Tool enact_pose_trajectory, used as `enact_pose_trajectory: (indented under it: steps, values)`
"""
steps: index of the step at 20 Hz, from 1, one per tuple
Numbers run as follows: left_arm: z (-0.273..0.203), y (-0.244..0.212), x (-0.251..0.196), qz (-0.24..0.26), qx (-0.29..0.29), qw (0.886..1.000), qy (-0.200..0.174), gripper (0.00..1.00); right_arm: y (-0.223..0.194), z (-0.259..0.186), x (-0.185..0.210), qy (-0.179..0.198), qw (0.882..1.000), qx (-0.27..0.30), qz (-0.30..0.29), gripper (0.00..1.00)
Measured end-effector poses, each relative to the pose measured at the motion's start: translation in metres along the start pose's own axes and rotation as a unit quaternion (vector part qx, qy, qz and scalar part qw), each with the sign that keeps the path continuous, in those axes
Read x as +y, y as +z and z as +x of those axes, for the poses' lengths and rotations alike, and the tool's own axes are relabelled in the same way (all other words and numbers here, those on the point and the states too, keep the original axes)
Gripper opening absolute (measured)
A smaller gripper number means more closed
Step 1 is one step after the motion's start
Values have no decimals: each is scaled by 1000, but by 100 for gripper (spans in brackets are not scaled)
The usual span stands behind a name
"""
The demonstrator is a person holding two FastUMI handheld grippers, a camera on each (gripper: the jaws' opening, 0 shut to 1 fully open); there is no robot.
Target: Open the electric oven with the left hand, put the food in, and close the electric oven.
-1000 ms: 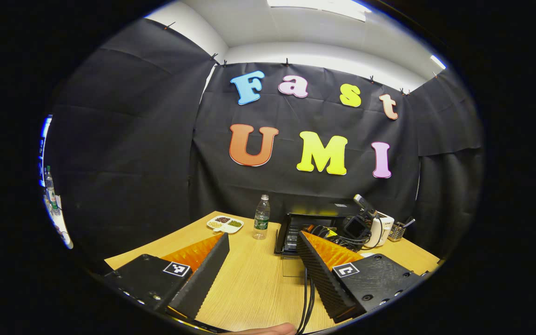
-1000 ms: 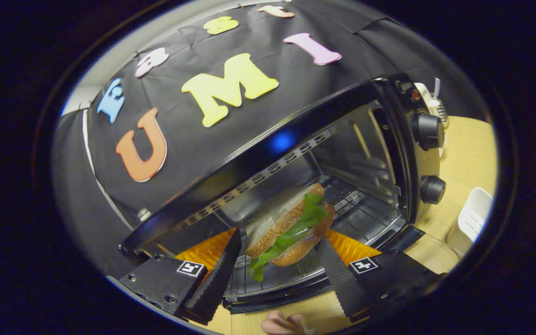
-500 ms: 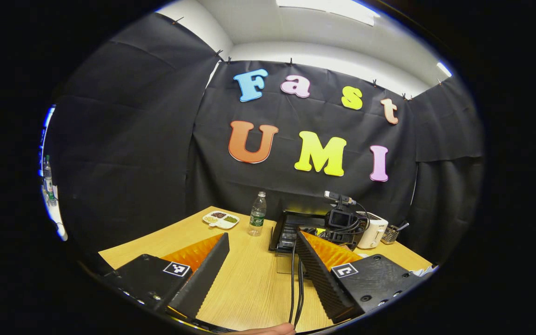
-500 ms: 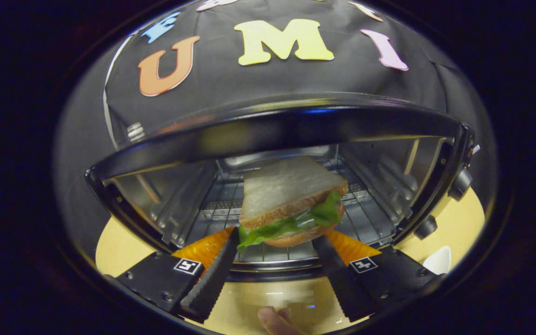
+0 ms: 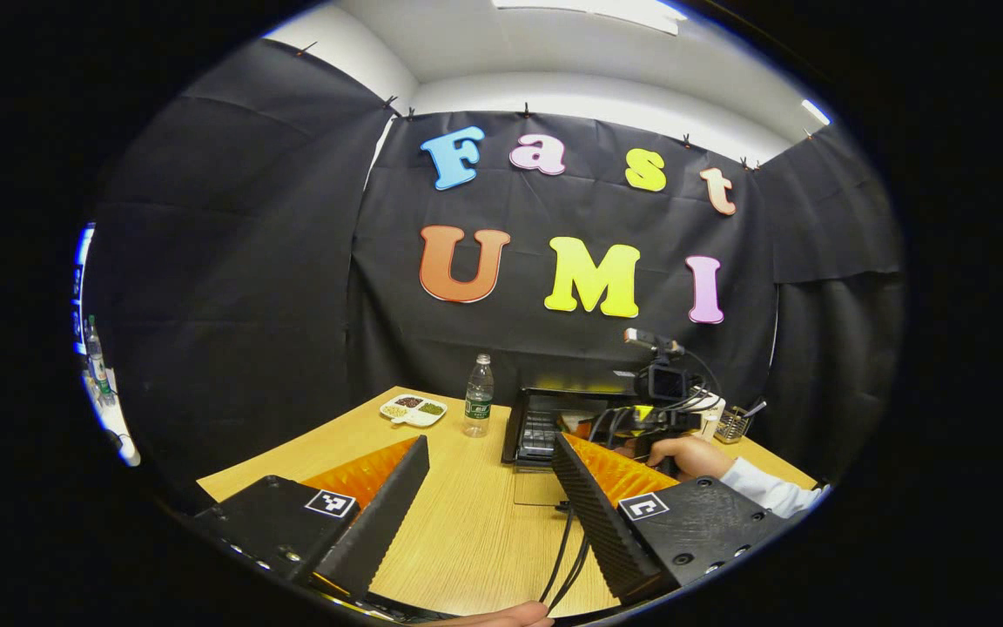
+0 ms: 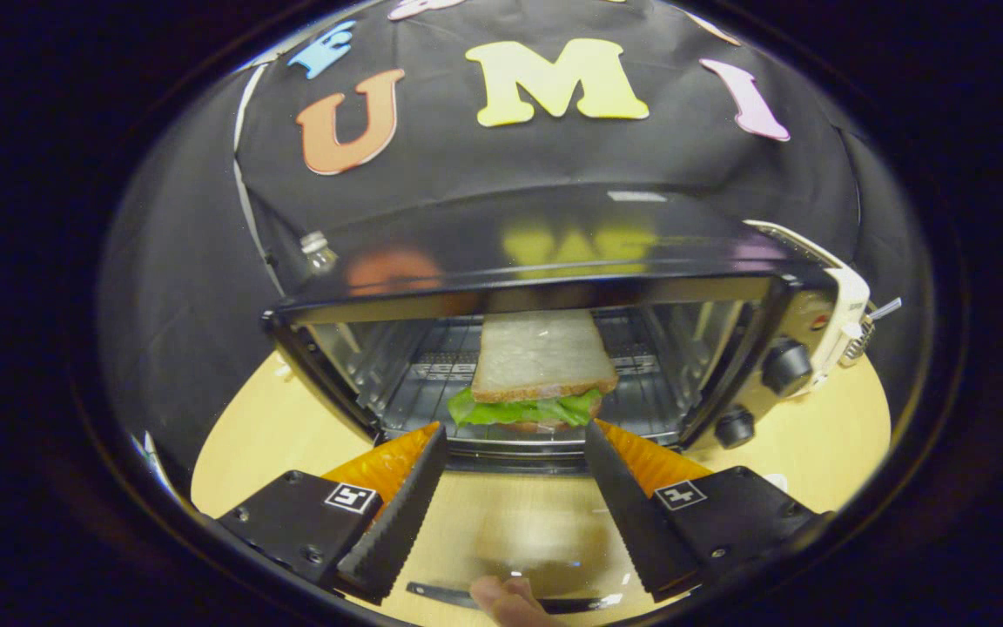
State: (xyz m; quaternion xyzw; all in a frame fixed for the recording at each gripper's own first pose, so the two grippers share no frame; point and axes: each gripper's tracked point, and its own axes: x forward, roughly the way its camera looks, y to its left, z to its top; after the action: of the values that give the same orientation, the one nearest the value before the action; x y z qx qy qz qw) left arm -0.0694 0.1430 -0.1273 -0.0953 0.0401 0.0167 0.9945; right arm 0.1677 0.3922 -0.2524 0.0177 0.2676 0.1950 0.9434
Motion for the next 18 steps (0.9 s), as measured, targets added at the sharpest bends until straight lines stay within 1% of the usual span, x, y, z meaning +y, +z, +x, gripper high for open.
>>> enact_pose_trajectory:
  steps: [2, 4, 5, 7, 8, 11, 12, 14, 15, 16, 17, 18]
  values:
    - [0, 1, -7, 9, 0, 1000, 2, 94, 9, -36, -14, 0, 999, -40, -13, 100]
    - [-1, 1, -15, 19, 4, 1000, 5, 94, 15, -71, -23, 16, 997, -74, -3, 100]
    - [1, 1, -21, 27, 6, 1000, 5, 94, 20, -91, -28, 22, 996, -91, 6, 89]
    - [6, 3, -34, 36, 2, 999, -7, 94, 35, -131, -47, 23, 992, -127, 11, 88]
    - [9, 1, -42, 37, 5, 999, -14, 94, 46, -147, -66, 13, 989, -150, 11, 100]
    - [21, -12, -61, 37, 23, 999, -28, 94, 71, -215, -103, -14, 977, -214, 10, 99]
    - [26, -15, -68, 34, 29, 999, -31, 94, 76, -238, -114, -14, 972, -235, 8, 99]
    - [38, -23, -91, 24, 38, 998, -52, 94, 84, -278, -133, -12, 962, -271, -4, 99]
    - [44, -31, -102, 22, 48, 997, -61, 94, 87, -298, -146, -24, 958, -287, -8, 99]
    - [51, -40, -111, 25, 57, 996, -67, 94, 89, -316, -160, -44, 954, -298, -13, 87]
    - [58, -50, -119, 29, 67, 995, -71, 94, 88, -330, -176, -65, 951, -302, -17, 86]
    - [67, -61, -126, 34, 79, 994, -72, 94, 85, -341, -188, -84, 950, -299, -22, 99]
